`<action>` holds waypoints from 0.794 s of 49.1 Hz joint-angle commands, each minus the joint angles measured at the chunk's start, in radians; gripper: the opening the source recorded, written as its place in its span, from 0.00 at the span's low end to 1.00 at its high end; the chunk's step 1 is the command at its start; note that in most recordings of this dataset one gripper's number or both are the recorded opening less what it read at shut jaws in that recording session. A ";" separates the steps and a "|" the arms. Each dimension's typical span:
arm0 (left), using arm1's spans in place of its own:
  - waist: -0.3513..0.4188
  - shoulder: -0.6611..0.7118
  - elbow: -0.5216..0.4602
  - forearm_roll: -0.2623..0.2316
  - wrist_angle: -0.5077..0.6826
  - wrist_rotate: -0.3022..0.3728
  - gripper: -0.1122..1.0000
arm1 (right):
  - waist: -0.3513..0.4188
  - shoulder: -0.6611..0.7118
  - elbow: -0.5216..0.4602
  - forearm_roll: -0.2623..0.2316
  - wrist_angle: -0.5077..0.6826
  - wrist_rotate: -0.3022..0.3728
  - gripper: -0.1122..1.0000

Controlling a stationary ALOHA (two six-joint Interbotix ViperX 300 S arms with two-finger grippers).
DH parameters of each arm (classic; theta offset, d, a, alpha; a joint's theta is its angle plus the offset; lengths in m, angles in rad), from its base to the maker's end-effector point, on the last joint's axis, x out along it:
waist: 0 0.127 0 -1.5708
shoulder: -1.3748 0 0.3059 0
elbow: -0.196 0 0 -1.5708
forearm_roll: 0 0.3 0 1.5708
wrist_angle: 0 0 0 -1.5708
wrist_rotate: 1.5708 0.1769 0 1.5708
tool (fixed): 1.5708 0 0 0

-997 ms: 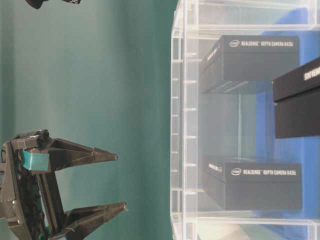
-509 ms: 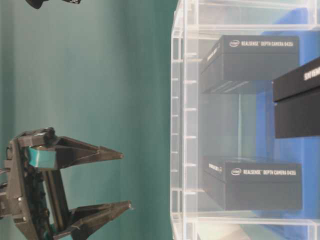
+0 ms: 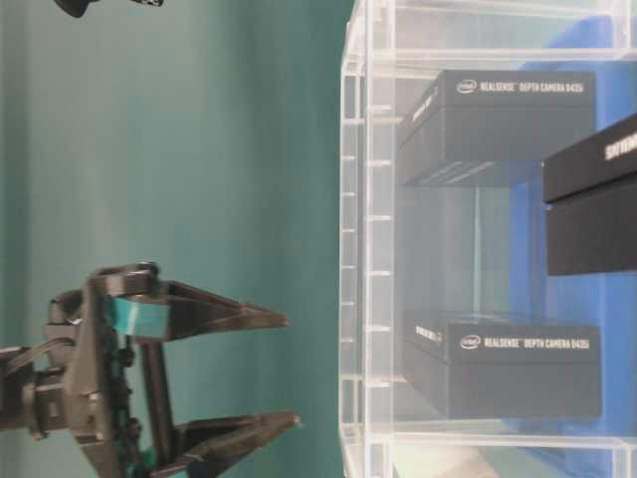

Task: Take out the box from the case.
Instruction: 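Lower the left gripper around the left black box pair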

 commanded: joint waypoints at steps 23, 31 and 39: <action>0.026 0.014 0.104 0.006 -0.127 -0.061 0.93 | 0.014 -0.008 0.017 0.000 -0.017 -0.003 0.92; 0.031 0.032 0.121 0.006 -0.175 -0.074 0.93 | 0.015 -0.011 0.025 0.000 -0.034 -0.002 0.92; 0.038 0.061 0.121 0.006 -0.201 -0.074 0.93 | 0.017 -0.011 0.032 0.002 -0.048 -0.002 0.92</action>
